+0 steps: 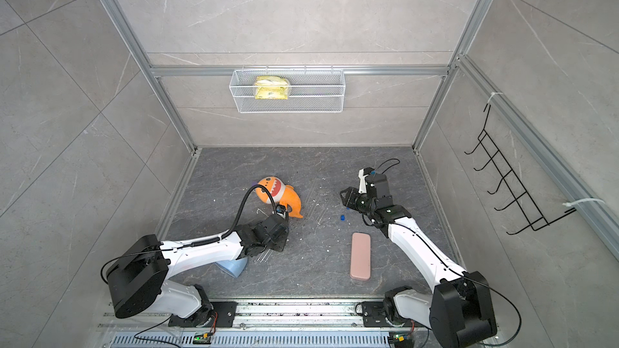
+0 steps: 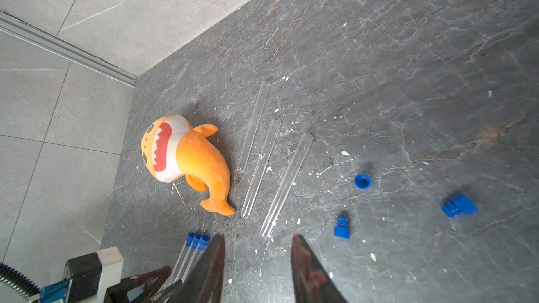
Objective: Remove stoppers from test tubes
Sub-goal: Pick up the test tube at the center of the board.
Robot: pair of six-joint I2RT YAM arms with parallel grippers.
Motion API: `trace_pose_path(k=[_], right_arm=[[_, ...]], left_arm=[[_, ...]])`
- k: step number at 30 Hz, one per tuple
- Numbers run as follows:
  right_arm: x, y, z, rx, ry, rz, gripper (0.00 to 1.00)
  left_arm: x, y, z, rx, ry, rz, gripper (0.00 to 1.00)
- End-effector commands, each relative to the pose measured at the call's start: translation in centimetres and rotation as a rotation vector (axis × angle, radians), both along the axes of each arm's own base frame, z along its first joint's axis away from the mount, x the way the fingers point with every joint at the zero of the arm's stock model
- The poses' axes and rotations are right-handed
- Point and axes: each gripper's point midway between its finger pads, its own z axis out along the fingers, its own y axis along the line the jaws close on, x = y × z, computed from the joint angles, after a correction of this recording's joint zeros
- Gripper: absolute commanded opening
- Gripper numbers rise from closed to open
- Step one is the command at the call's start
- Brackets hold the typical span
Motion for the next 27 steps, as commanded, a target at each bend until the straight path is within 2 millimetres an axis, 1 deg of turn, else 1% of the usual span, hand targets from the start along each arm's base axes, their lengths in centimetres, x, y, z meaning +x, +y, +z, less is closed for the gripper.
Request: trace_pose_path(k=[1, 8, 16, 27], right_arm=[[0.2, 0.0, 0.1, -0.010, 0.006, -0.007, 0.41], [0.3, 0.0, 0.4, -0.018, 0.002, -0.007, 0.41], [0.4, 0.0, 0.3, -0.023, 0.006, -0.008, 0.41], [0.5, 0.0, 0.4, -0.028, 0.004, -0.010, 0.41]], left_arm=[[0.2, 0.1, -0.2, 0.004, 0.026, 0.024, 0.40], [0.4, 0.2, -0.7, -0.001, 0.053, 0.027, 0.39], [0.3, -0.2, -1.3, -0.008, 0.073, 0.008, 0.35], [0.1, -0.4, -2.8, 0.000, 0.102, 0.004, 0.32]])
